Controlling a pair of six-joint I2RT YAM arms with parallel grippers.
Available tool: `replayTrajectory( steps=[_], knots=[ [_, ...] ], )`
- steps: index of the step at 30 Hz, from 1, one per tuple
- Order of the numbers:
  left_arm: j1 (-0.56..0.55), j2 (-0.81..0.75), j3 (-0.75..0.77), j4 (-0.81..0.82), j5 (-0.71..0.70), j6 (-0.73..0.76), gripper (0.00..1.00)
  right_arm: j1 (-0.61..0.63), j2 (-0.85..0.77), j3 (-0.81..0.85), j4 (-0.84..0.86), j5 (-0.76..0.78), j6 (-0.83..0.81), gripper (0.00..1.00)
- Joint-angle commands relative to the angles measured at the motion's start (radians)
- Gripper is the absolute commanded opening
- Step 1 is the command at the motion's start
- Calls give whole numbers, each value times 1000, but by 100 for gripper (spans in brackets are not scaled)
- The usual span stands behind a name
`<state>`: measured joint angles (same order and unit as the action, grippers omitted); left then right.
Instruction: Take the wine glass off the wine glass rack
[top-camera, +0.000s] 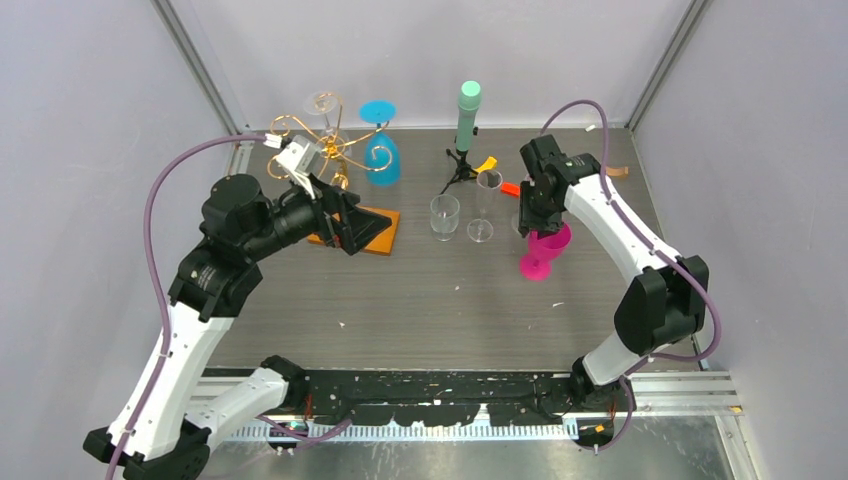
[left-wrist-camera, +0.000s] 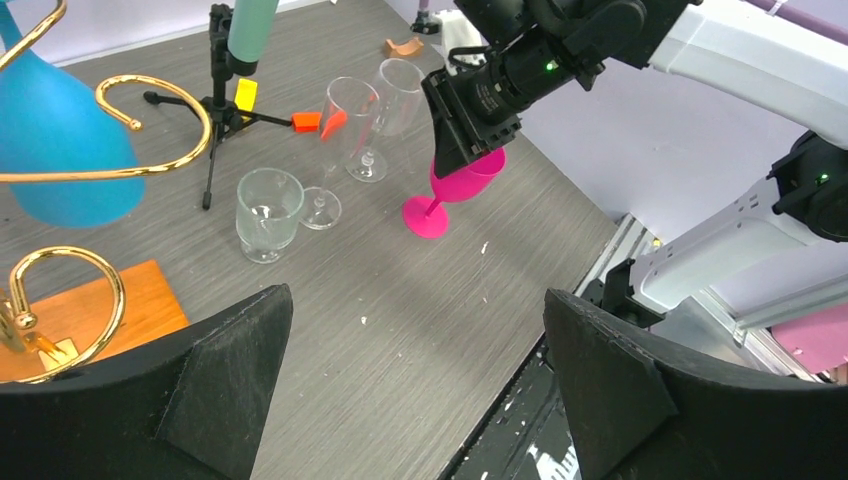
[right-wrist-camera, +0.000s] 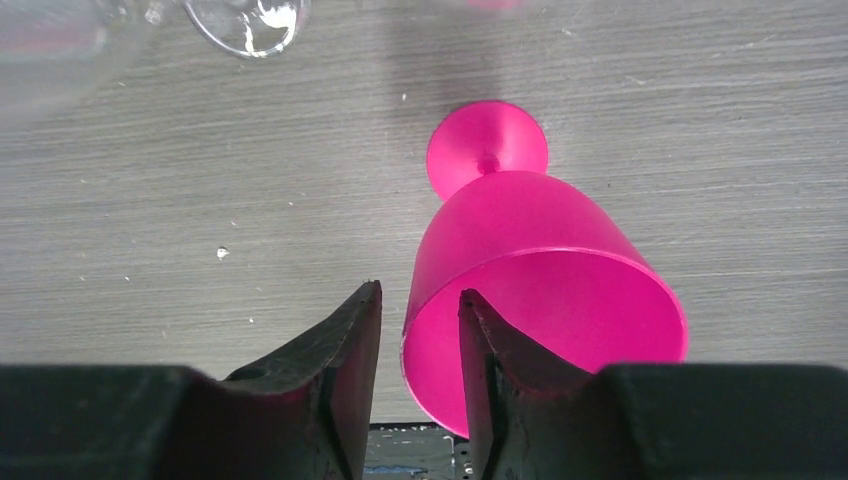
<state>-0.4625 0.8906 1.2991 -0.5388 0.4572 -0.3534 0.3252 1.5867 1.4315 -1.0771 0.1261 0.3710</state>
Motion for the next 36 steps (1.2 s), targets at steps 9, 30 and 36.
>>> replayTrajectory(
  steps=[9, 30, 36],
  knots=[
    [-1, 171, 262, 4, -272, -20, 100, -3, -115, 132, 54, 34, 32, 47],
    [256, 625, 629, -66, -475, -240, 69, -3, -429, -66, 177, -46, 151, 40],
    [380, 642, 626, -53, -404, -285, 64, -3, -450, -79, 194, -70, 160, 41]
  ],
)
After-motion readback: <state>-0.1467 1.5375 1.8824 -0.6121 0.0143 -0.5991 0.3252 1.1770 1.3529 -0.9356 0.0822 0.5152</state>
